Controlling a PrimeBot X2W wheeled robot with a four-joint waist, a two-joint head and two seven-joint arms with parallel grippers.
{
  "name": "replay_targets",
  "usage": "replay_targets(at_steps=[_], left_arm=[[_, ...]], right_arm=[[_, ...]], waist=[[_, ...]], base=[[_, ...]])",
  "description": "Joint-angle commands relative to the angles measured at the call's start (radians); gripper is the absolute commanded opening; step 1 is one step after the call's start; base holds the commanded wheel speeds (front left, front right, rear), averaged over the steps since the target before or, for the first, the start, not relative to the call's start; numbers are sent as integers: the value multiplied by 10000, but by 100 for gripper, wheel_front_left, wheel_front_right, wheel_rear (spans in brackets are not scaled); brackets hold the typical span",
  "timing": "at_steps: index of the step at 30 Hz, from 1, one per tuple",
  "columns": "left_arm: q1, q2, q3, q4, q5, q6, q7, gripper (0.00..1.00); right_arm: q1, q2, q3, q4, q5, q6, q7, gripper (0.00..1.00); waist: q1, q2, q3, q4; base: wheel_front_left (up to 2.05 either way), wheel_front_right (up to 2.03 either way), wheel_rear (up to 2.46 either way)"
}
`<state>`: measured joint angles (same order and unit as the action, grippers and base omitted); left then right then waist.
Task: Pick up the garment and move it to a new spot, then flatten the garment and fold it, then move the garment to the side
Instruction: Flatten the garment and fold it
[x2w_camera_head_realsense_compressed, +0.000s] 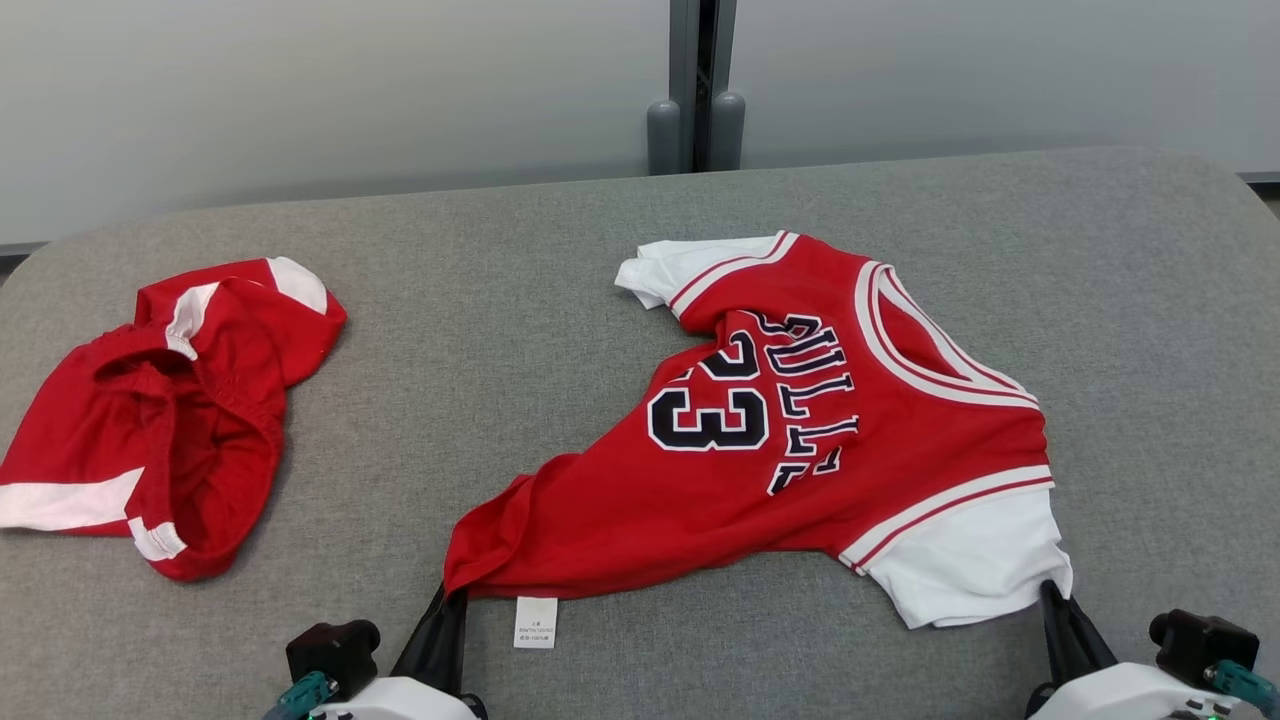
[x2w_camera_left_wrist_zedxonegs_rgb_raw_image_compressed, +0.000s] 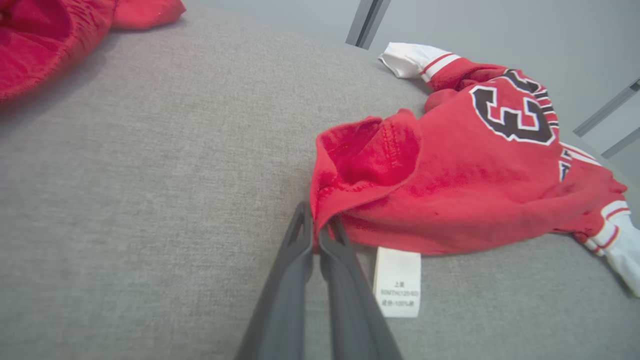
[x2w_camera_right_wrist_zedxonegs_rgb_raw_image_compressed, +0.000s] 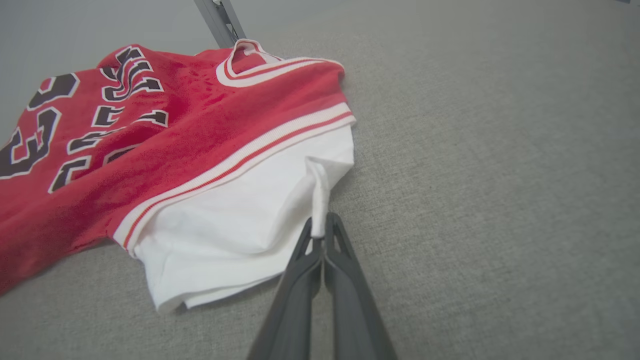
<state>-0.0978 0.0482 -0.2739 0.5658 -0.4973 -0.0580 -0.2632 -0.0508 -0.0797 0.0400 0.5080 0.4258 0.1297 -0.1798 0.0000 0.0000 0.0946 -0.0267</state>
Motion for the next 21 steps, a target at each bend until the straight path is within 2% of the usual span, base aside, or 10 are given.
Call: replay_targets(at_steps=[1,8,12,16,21], left_arm=[[46,44,41,-68,-106,-48,-15,0],[-65,47,-213,-633,-1606,-415,-15,0],[-346,49,-217,-964,-2925,-544,83,0],[-737,50,26,-1586,-3924,-538,521,0],[-1499,99,558,-2518,-4815,-197,1276,0]], right_arm=[[-81,-101,17,-110,76,22,51,0],[-230,-440,396,-1581,723,22,662,0],[-452,-534,422,-2502,1117,22,1033,0],[-812,-647,351,-3236,1444,22,1448,0],[-1636,-641,252,-3656,1939,22,1939,0]], waist=[[0,0,-15,-11],[0,0,-196,-80],[0,0,-346,-115],[0,0,-469,-139],[0,0,-596,-186]], base=[[0,0,0],[0,0,0],[0,0,0],[0,0,0],[0,0,0]])
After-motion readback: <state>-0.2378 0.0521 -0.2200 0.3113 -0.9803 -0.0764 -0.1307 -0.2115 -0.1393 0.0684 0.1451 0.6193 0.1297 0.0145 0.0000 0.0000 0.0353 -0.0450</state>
